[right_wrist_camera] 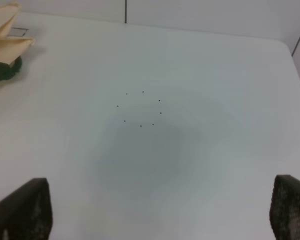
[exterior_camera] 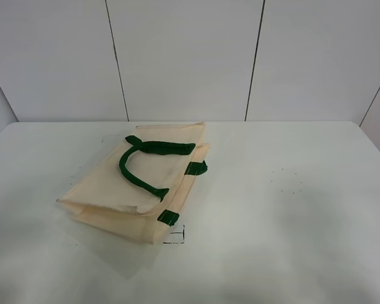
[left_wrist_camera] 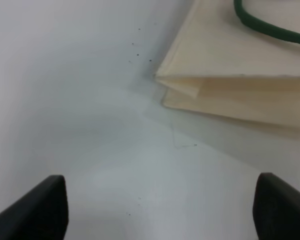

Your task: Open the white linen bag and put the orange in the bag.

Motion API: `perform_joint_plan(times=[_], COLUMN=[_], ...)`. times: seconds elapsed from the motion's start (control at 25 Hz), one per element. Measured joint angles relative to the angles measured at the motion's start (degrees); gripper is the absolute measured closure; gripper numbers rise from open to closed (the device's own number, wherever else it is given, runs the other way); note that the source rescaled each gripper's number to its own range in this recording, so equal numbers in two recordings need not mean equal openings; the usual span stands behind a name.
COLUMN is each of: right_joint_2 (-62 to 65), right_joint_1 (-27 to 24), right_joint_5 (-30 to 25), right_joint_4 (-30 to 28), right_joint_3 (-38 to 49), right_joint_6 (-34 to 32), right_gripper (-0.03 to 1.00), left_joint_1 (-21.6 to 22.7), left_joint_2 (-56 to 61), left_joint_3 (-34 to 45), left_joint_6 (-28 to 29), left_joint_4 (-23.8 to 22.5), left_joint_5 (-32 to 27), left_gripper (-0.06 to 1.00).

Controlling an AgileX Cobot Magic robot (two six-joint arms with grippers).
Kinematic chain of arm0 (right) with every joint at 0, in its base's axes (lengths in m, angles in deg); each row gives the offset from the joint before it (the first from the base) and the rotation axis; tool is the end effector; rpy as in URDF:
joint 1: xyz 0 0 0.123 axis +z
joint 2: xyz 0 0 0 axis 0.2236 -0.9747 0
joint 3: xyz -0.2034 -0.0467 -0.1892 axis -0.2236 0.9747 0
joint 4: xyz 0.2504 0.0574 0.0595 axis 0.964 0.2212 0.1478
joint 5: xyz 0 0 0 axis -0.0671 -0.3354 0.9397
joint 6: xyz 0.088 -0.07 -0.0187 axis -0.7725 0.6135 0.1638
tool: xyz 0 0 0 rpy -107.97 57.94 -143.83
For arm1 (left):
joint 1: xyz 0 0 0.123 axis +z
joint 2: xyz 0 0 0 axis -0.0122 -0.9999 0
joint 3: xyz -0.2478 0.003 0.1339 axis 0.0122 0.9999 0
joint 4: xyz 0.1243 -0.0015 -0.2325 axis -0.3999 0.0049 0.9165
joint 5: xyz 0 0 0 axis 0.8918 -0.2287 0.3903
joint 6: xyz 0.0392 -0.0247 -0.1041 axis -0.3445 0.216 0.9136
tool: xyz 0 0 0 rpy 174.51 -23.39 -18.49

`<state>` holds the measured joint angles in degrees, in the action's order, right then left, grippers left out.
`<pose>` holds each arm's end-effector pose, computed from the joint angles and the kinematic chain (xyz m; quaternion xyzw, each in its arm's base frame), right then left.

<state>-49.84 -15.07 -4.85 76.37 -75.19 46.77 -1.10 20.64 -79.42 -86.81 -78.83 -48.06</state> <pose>0.0307 0.0065 0.2758 -0.0240 0.8434 0.0048 0.5367 0.0297 0.0015 0.2722 0.0174 0.8522 0.0069 0.5229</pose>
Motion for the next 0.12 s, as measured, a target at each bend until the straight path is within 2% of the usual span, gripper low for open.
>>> perform_joint_plan(times=[0.12], right_joint_2=[0.0], right_joint_1=[0.0], right_joint_5=[0.0], right_joint_4=[0.0], right_joint_3=[0.0], right_joint_6=[0.0], right_gripper=[-0.03], left_joint_1=[-0.1], left_joint_2=[0.0], left_joint_3=[0.0], left_joint_6=[0.0], left_joint_4=[0.0], left_joint_5=[0.0], left_gripper=[0.03])
